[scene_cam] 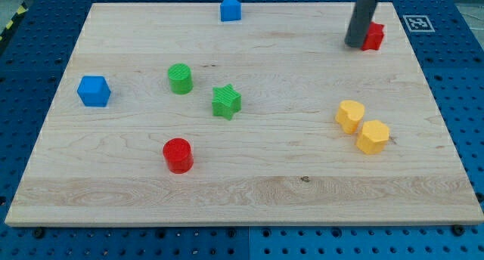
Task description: Move red star towards top right corner of the board
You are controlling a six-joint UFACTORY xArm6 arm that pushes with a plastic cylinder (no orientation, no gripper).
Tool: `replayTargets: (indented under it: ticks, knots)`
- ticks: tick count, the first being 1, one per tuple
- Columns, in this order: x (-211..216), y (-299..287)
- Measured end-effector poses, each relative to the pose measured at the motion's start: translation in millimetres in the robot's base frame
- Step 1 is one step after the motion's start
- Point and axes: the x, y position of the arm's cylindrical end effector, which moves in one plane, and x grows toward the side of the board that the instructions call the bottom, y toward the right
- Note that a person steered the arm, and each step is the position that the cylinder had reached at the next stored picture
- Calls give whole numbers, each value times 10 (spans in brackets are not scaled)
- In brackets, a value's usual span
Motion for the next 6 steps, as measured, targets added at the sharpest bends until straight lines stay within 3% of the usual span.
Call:
replayTargets:
  ticks: [4,6]
  knots:
    - [200,850]
    - [-4,500]
